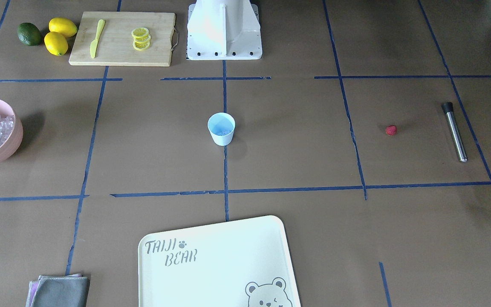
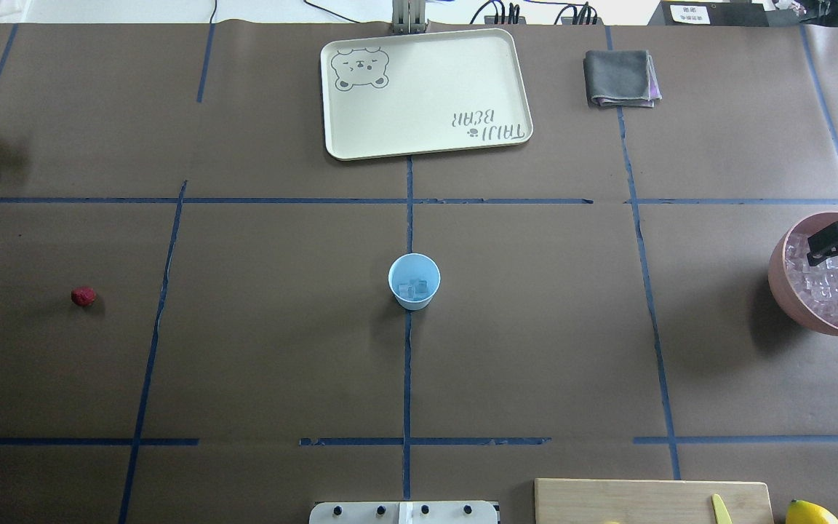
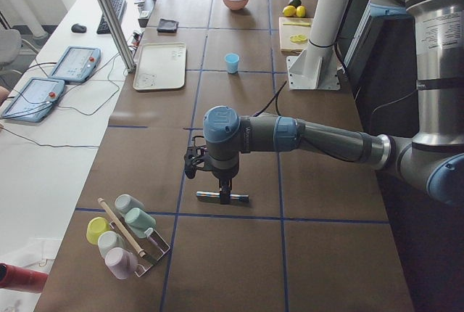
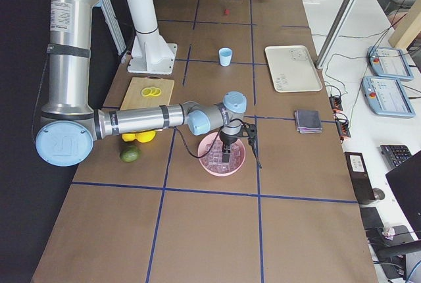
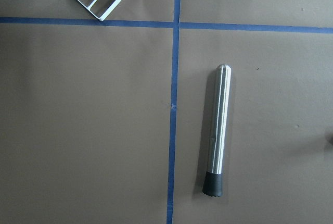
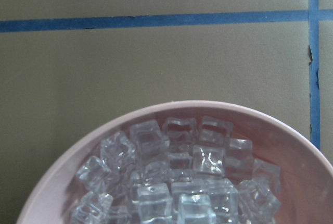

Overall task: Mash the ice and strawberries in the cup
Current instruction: 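Lower the right gripper into the bowl and grasp a third ice cube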

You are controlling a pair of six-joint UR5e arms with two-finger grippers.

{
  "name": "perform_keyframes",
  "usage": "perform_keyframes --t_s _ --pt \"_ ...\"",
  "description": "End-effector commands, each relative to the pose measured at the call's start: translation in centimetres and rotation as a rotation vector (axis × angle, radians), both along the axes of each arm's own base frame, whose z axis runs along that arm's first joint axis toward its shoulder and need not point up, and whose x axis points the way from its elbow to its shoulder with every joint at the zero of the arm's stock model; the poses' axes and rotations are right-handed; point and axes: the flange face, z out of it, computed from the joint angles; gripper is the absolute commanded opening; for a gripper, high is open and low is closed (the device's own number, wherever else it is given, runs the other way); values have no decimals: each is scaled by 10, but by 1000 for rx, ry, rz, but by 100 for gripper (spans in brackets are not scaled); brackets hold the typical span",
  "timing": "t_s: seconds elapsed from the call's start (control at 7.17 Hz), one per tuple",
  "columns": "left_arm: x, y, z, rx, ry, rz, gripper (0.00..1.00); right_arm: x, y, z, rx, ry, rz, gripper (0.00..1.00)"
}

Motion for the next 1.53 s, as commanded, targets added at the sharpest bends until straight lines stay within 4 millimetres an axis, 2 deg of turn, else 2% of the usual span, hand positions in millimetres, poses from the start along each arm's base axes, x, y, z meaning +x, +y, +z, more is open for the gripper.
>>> perform_keyframes --t_s 0.0,0.14,0.28,0.42,0.56,0.84,0.98,1.12,1.26,1.4 --pt "0 0 0 0 0 0 100 -1 -3 4 -8 4 1 93" --pt "0 0 0 0 0 0 100 -3 -5 4 -9 4 2 85" --pt "0 0 1 -1 0 0 100 -2 -5 4 -9 5 5 57" --pt "0 0 1 -1 0 0 100 -2 -5 3 -7 3 5 16" --pt "0 0 1 -1 0 0 100 -2 -6 2 -3 0 2 1" --pt "0 0 1 -1 0 0 100 -1 -5 -22 49 -23 -13 0" --pt "0 -1 0 0 0 0 100 3 1 -53 95 -57 -10 0" --pt "0 -1 0 0 0 0 100 10 20 -98 145 -103 -9 0" --pt "0 0 1 -1 0 0 100 12 35 -132 134 -184 5 0" --pt "1 -1 0 0 0 2 100 0 42 -169 58 -272 60 0"
